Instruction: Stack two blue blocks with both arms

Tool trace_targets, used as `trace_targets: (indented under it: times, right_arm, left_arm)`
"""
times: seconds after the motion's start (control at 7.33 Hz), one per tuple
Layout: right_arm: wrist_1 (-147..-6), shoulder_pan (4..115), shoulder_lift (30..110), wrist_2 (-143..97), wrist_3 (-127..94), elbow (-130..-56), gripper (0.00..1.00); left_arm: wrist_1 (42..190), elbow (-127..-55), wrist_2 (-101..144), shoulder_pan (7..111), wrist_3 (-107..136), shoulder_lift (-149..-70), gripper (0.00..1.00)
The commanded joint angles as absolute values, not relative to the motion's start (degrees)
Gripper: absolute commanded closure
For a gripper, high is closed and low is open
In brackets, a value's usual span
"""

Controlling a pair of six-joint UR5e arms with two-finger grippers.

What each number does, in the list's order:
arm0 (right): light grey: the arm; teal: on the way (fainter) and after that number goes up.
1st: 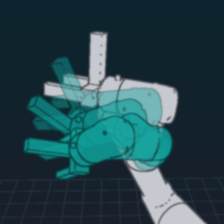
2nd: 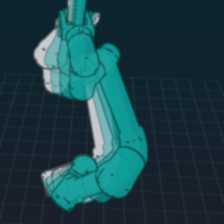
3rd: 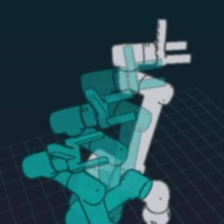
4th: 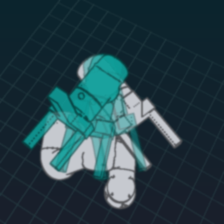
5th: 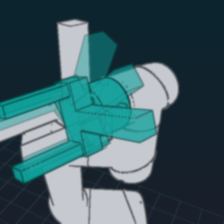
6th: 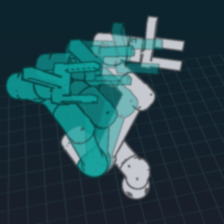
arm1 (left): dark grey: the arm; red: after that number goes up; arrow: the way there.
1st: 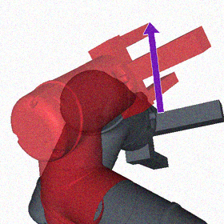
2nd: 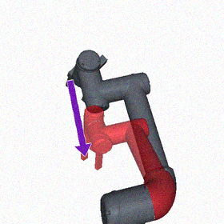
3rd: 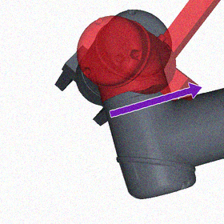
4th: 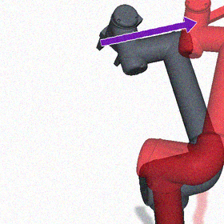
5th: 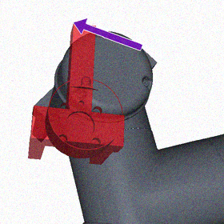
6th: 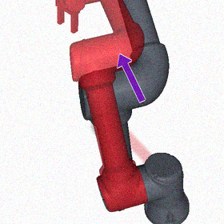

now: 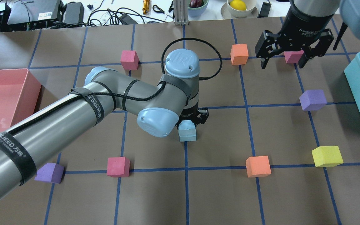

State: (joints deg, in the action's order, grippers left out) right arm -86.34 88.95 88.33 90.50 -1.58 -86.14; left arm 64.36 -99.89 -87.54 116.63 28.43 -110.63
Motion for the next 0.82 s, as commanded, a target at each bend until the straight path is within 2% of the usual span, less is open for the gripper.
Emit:
trace_targets:
  times: [0.0,0.14,0.27,0.68]
  right_arm:
    - [-86.4,88.9,88.3,90.5,-1.6,-86.1,0.00]
    - [-86.4,88.9,88.3,90.5,-1.6,-86.2,0.00]
    - [-86.4,88.9,88.3,90.5,-1.6,-86.2,0.00]
    - [-86.5,88.9,88.3,90.4,-1.4,-86.2,0.00]
  left_arm:
    - [64.3,-100.1,-87.5,116.6,28.7,-110.7,0.37]
    - [64.2,-100.0,-87.6,116.6,28.7,-110.5,0.32]
    - [63.6,-99.8,-87.6,116.6,28.0,-109.8,0.30]
    - [64.2,-96.7,-87.5,113.4,27.5,-105.5,0.09]
